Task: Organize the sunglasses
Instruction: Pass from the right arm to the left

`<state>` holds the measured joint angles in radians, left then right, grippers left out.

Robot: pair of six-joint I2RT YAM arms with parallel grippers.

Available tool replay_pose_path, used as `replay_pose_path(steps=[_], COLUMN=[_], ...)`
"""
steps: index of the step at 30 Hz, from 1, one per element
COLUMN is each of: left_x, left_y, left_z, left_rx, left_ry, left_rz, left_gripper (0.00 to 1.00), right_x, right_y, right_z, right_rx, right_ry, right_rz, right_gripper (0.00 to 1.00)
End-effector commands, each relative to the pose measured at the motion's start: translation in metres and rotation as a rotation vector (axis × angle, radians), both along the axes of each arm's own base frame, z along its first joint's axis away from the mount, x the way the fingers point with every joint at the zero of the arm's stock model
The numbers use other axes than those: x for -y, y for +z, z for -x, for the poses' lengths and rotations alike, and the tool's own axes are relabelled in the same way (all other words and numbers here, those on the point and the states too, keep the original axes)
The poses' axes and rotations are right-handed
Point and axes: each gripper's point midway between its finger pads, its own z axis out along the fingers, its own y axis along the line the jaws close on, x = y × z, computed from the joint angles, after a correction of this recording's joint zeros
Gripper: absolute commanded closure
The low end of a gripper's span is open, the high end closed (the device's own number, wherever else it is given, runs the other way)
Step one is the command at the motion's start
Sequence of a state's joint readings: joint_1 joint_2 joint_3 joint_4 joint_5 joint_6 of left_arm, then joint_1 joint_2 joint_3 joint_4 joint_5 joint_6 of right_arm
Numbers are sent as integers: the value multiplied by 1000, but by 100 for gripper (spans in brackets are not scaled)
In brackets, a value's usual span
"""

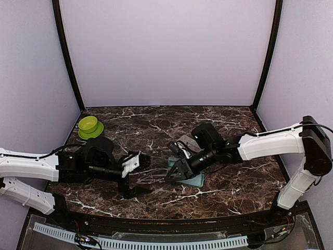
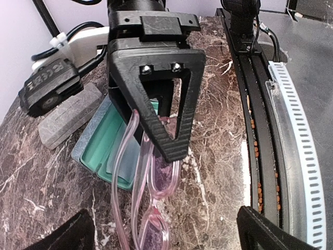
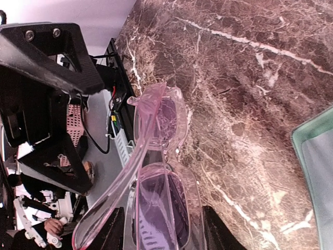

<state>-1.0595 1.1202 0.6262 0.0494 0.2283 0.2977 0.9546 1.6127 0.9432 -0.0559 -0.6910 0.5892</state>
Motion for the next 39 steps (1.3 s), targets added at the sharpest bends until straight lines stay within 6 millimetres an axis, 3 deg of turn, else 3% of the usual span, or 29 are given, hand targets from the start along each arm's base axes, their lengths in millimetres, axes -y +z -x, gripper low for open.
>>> replay_pose_path(steps=[1, 11, 24, 29, 39], left_x=[3, 10, 20, 19, 15], left_y=[-9, -37, -54, -56, -56], left_z=[-10, -26, -42, -39, -36], left_rx=[127, 233, 307, 294, 293], left_ry=[-22, 15, 100, 99, 105], left_rz=[-123, -245, -363, -375, -344], left_gripper=[2, 4, 22, 38, 45], right_x=[-14, -14, -12, -11, -12], right_y=[19, 8, -4, -7, -9], right_z=[5, 5, 6, 6, 5], right_rx=[-139, -171, -190, -192, -194], right_ry=[3, -8, -19, -24, -30], right_rz=[-98, -76, -65, -61, -57], right_gripper=[78, 78, 78, 78, 76])
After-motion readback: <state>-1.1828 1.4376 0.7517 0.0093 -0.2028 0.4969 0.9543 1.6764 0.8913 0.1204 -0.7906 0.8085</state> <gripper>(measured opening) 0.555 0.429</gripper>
